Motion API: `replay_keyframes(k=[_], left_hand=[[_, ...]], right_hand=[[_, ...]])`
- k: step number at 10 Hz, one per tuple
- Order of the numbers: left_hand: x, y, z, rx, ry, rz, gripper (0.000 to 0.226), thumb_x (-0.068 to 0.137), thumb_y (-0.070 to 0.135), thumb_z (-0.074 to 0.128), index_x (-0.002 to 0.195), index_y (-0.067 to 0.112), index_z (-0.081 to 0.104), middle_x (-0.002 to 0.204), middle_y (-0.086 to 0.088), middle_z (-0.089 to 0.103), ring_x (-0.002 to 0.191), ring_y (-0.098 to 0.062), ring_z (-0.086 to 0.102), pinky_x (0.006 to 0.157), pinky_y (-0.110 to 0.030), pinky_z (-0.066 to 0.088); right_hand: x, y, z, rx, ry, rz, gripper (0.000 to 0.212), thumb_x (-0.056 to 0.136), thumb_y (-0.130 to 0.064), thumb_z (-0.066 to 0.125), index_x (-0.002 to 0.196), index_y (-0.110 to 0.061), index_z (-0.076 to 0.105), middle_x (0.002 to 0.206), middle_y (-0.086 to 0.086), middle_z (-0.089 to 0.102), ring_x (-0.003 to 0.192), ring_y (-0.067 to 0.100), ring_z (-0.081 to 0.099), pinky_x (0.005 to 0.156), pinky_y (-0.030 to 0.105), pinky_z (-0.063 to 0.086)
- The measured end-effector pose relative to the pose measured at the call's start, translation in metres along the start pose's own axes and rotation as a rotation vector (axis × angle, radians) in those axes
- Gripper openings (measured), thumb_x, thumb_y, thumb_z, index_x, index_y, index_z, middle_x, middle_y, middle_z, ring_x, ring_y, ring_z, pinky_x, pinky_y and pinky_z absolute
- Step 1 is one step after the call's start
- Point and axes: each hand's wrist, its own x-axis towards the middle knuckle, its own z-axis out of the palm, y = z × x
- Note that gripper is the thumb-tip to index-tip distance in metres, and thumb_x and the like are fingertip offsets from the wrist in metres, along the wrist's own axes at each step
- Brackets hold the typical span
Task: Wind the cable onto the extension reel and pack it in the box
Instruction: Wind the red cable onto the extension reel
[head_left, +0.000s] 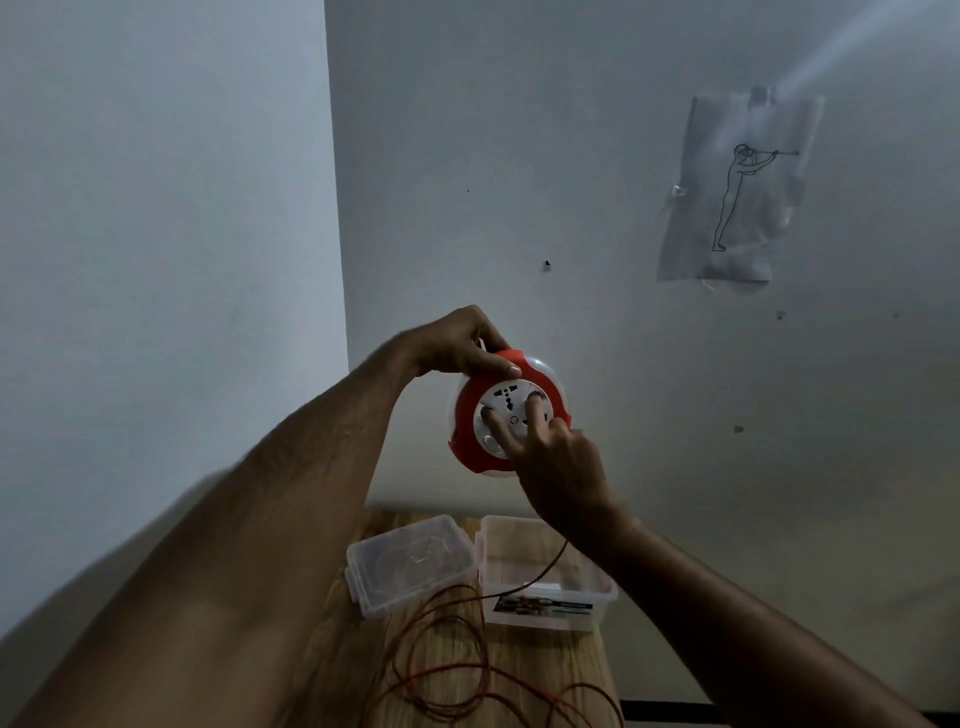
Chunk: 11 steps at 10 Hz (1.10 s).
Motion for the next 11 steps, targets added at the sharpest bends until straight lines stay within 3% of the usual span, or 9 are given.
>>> replay_keyframes(k=[2, 3, 4, 6, 7, 8, 9, 10, 11], left_hand=[[0.003, 0.006, 0.007, 0.021, 0.017, 0.037, 0.033, 0.086, 0.032, 0.079, 0.11, 0.008, 0.079, 0.097, 0.003, 0.076, 0.091, -0.014, 0.074, 0.084, -0.032, 0.062], [0.003, 0.007, 0.007, 0.025, 0.033, 0.035, 0.032, 0.086, 0.032, 0.079, 0.109, 0.008, 0.079, 0.09, 0.008, 0.073, 0.087, -0.012, 0.073, 0.078, -0.028, 0.06], [0.003, 0.006, 0.01, -0.011, 0.035, 0.026, 0.033, 0.088, 0.032, 0.078, 0.11, 0.008, 0.078, 0.091, 0.005, 0.075, 0.086, -0.014, 0.075, 0.078, -0.028, 0.062], [0.003, 0.004, 0.017, 0.03, 0.036, 0.056, 0.034, 0.086, 0.032, 0.08, 0.111, 0.009, 0.078, 0.094, 0.006, 0.075, 0.084, -0.009, 0.074, 0.073, -0.021, 0.061], [0.003, -0.002, 0.02, 0.017, 0.036, 0.049, 0.034, 0.086, 0.033, 0.08, 0.111, 0.009, 0.079, 0.098, 0.0, 0.078, 0.086, -0.012, 0.076, 0.077, -0.026, 0.063], [0.003, -0.007, 0.022, -0.004, 0.042, 0.035, 0.033, 0.086, 0.034, 0.08, 0.109, 0.01, 0.079, 0.099, -0.002, 0.079, 0.086, -0.012, 0.077, 0.08, -0.029, 0.064], [0.004, -0.006, 0.019, -0.022, 0.041, 0.034, 0.034, 0.087, 0.033, 0.079, 0.11, 0.008, 0.079, 0.099, -0.003, 0.079, 0.087, -0.015, 0.077, 0.08, -0.029, 0.063], [0.005, -0.004, 0.016, -0.01, 0.047, 0.045, 0.033, 0.087, 0.03, 0.079, 0.11, 0.007, 0.079, 0.096, -0.001, 0.078, 0.085, -0.013, 0.076, 0.079, -0.028, 0.063], [0.004, -0.007, 0.013, -0.029, 0.057, 0.035, 0.033, 0.088, 0.032, 0.078, 0.109, 0.007, 0.078, 0.094, -0.001, 0.078, 0.083, -0.014, 0.077, 0.077, -0.028, 0.063]], right_hand=[[0.008, 0.002, 0.002, 0.264, 0.077, 0.127, 0.073, 0.069, -0.035, 0.091, 0.132, -0.008, 0.065, 0.092, 0.023, 0.074, 0.061, 0.03, 0.072, 0.055, 0.038, 0.062], [0.009, -0.005, 0.004, 0.51, 0.103, 0.35, 0.064, 0.078, -0.033, 0.085, 0.13, -0.005, 0.062, 0.1, 0.016, 0.076, 0.069, 0.024, 0.074, 0.066, 0.031, 0.063], [0.013, -0.02, -0.005, 0.826, 0.149, 0.779, 0.059, 0.081, -0.039, 0.083, 0.127, -0.012, 0.059, 0.112, 0.003, 0.071, 0.087, 0.012, 0.069, 0.075, 0.018, 0.056], [0.032, -0.047, -0.01, 1.419, 0.09, 1.675, 0.056, 0.079, -0.042, 0.083, 0.12, -0.015, 0.056, 0.12, 0.006, 0.067, 0.104, 0.025, 0.07, 0.082, 0.048, 0.063], [0.043, -0.04, -0.021, 1.868, 0.148, 2.101, 0.055, 0.087, -0.038, 0.078, 0.124, -0.01, 0.05, 0.112, 0.012, 0.069, 0.092, 0.027, 0.075, 0.078, 0.044, 0.064], [0.05, -0.028, -0.03, 2.378, 0.334, 2.347, 0.075, 0.087, -0.029, 0.079, 0.144, -0.002, 0.038, 0.106, 0.028, 0.07, 0.06, 0.026, 0.075, 0.055, 0.036, 0.064], [0.049, -0.024, -0.038, 2.502, 0.282, 2.294, 0.069, 0.088, -0.027, 0.078, 0.14, 0.002, 0.043, 0.108, 0.031, 0.07, 0.063, 0.026, 0.075, 0.055, 0.036, 0.064], [0.036, -0.023, -0.043, 2.18, 0.078, 2.033, 0.043, 0.094, -0.027, 0.071, 0.122, 0.002, 0.056, 0.098, 0.024, 0.075, 0.069, 0.022, 0.075, 0.056, 0.031, 0.062], [0.014, -0.022, -0.029, 1.221, 0.21, 1.148, 0.015, 0.094, -0.022, 0.072, 0.101, -0.011, 0.064, 0.095, 0.009, 0.075, 0.068, 0.016, 0.071, 0.062, 0.031, 0.062]])
